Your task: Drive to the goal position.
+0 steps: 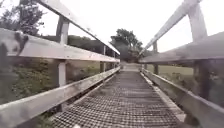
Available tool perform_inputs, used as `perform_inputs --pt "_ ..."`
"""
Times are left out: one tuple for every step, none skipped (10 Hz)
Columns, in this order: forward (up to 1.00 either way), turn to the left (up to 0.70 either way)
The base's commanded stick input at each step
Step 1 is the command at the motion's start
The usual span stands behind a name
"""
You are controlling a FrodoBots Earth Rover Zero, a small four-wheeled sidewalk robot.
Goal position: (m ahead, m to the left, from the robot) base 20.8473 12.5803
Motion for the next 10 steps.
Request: perform_inputs --pt "0.85 -0.05" --pt "0.85 -0.02" --pt "0.85 0.01" --pt "0.85 0.01" --pt "0.85 0.01" --pt "0.85 0.01" --pt "0.85 0.01" --pt "0.85 0.01" --pt "0.85 0.01" --pt "0.85 0.01"
